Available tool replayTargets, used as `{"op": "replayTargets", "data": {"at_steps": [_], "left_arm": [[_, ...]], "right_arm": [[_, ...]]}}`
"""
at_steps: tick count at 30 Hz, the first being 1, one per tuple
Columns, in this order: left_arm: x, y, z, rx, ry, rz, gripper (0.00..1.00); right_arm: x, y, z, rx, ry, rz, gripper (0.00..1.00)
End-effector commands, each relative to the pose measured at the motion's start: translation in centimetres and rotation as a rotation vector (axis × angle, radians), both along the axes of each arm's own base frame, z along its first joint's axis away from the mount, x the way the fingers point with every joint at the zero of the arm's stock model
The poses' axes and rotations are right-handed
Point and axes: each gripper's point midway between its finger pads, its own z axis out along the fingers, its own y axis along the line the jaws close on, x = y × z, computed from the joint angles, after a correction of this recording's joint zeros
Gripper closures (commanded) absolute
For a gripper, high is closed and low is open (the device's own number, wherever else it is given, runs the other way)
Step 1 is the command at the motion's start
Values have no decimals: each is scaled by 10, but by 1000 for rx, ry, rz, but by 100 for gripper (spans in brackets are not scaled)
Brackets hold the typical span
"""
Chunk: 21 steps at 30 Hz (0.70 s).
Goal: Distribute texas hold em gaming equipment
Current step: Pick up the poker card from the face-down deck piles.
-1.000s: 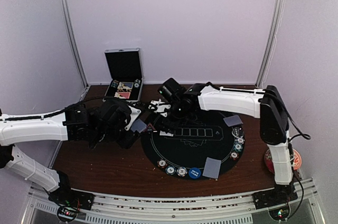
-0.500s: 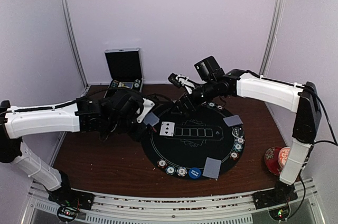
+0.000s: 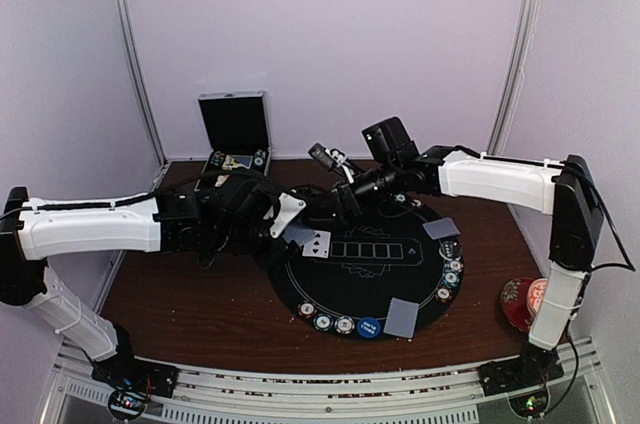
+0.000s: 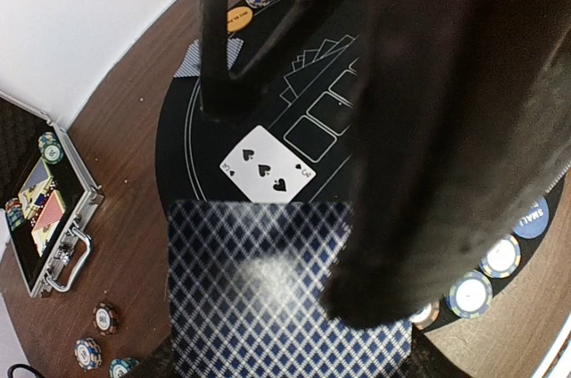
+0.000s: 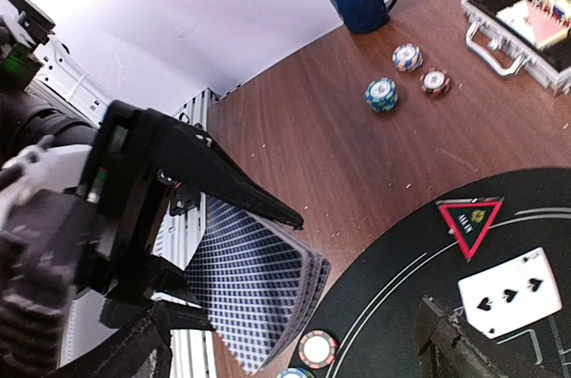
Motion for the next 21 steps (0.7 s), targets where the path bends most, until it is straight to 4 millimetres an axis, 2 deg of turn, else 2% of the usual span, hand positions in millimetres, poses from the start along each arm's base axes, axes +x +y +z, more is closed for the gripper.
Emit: {"op": "replayTargets", "data": {"at_steps": [1,12,17,21], "left_arm": [[-4,-12,12,-67,-15,-50,36],[-10,-14,9,-81,2,-80,36],[-10,-15,10,-84,2,-83,36],[-11,-14,11,-87,-1,-82,36]], "right_arm": [[-4,14,-3,33,64,38,5],[-10,30,-19,25,122,40,9],[2,29,-30,-17,104,-30,10],[15,24,-45,-73,89,-84,20]]}}
